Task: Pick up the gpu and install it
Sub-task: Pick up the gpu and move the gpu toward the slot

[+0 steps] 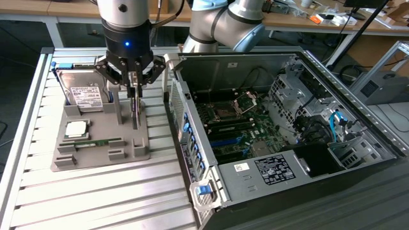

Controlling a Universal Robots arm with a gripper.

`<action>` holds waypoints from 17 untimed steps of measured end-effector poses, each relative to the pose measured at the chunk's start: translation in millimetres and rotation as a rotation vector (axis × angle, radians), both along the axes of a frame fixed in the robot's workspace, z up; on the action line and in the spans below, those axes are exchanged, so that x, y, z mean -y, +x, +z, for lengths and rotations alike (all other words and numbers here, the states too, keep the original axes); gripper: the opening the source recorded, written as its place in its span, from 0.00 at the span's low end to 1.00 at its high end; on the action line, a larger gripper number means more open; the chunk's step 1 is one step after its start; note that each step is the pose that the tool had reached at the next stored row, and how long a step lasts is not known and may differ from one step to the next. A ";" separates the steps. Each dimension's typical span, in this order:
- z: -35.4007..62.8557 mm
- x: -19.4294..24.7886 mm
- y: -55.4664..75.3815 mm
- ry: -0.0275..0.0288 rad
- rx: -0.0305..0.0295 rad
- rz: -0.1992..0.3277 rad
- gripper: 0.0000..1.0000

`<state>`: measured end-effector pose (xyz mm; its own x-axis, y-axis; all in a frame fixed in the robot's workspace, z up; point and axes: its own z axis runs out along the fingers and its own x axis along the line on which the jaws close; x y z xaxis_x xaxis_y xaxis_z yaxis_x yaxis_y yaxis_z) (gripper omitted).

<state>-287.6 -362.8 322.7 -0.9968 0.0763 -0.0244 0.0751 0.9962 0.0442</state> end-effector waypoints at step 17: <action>5.8 0.0 0.0 0.0000 0.0001 0.000 0.27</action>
<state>-287.6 -362.8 328.5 -0.9968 0.0763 -0.0245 0.0751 0.9962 0.0443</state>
